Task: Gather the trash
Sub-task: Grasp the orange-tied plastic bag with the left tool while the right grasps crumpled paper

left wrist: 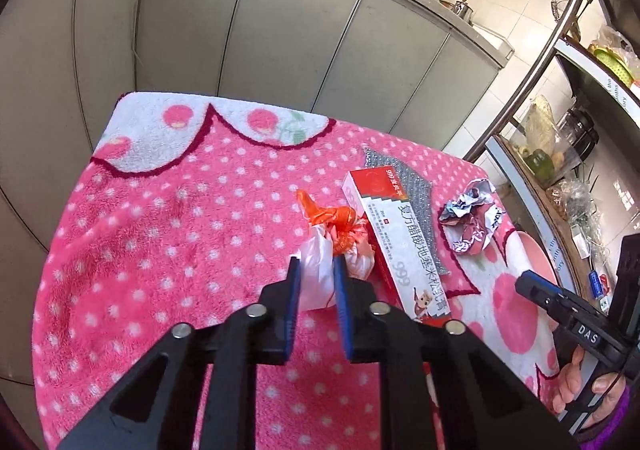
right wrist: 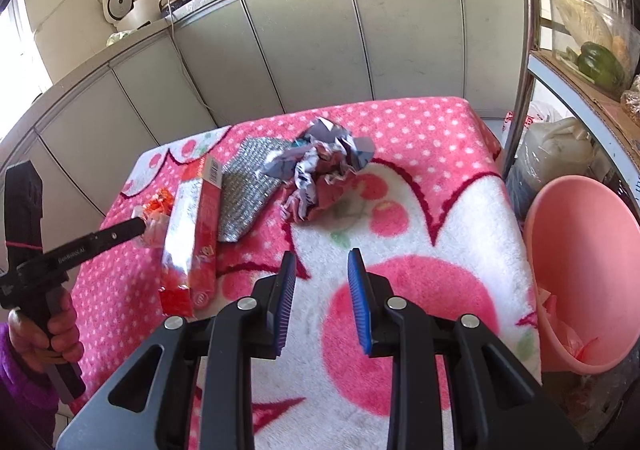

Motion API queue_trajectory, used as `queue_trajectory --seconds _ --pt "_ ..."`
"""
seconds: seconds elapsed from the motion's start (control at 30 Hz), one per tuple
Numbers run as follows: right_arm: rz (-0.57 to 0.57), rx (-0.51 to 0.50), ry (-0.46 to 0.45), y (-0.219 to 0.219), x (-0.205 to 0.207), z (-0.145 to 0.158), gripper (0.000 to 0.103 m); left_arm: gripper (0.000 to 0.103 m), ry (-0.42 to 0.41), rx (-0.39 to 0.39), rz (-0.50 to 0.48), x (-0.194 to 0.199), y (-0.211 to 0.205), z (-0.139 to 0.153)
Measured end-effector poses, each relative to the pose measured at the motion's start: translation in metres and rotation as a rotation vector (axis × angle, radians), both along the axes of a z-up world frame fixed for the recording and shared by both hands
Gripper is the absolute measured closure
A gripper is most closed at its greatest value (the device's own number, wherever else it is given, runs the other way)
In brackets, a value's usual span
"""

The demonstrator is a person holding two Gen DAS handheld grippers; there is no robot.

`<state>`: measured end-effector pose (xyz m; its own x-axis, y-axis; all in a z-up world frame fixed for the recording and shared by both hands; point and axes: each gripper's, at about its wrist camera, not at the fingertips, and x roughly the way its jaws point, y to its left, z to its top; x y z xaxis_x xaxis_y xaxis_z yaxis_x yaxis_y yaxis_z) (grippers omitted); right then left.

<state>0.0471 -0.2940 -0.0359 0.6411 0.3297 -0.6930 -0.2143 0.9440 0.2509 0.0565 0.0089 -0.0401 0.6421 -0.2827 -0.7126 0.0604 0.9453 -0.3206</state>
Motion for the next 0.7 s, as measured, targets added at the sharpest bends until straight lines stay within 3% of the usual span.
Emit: queue_trajectory --seconds 0.27,0.5,0.7 --pt "-0.030 0.036 -0.034 0.015 0.024 0.012 0.075 0.093 -0.035 -0.019 0.029 -0.023 0.011 0.015" --pt "-0.068 -0.054 -0.071 0.030 0.045 0.010 0.071 0.093 -0.057 -0.047 0.037 -0.038 0.018 0.025" --pt "-0.094 -0.076 -0.036 0.028 0.056 -0.005 0.070 0.093 -0.053 -0.054 0.033 -0.044 0.017 0.026"
